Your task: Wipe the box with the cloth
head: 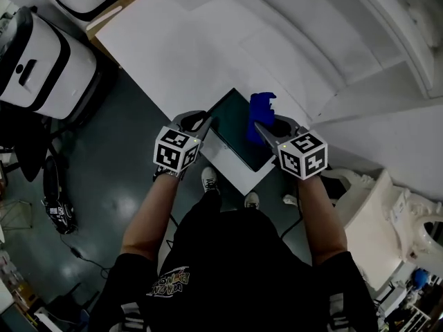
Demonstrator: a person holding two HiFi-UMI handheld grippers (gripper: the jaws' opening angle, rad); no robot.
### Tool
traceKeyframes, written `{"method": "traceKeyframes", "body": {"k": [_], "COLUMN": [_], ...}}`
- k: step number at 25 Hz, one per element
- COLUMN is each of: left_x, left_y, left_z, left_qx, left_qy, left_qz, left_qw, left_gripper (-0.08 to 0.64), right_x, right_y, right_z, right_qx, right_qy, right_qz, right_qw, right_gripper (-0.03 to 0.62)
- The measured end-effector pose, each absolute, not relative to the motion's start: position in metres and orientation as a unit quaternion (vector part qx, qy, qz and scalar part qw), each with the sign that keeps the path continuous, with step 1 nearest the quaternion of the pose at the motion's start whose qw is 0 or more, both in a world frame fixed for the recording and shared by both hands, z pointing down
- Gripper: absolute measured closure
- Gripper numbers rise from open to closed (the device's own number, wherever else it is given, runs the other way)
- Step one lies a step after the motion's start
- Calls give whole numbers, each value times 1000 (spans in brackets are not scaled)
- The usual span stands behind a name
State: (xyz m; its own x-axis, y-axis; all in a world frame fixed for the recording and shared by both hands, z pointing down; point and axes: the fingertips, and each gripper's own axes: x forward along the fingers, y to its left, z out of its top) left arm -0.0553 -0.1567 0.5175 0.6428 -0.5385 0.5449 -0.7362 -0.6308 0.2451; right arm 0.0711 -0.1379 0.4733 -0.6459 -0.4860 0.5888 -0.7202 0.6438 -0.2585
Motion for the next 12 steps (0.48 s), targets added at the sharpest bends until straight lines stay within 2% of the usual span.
{"method": "traceKeyframes", "body": {"k": [5,12], "left_x": [-51,-44], "left_y": [-179,-183], "left_z": [541,557], "left_qx": [881,889], "left_qy": [-333,-296], "left_qz": [250,257], "left_qw": [223,236], "left_gripper": [494,502], "right_x": [60,46], "right_y": [-158,-188], "right_z": [492,516], "right_qx": [341,287], "right_qy": [-862,-816], "right_qz": [177,-15], "right_qw": [331,502], "right_gripper": [494,494]}}
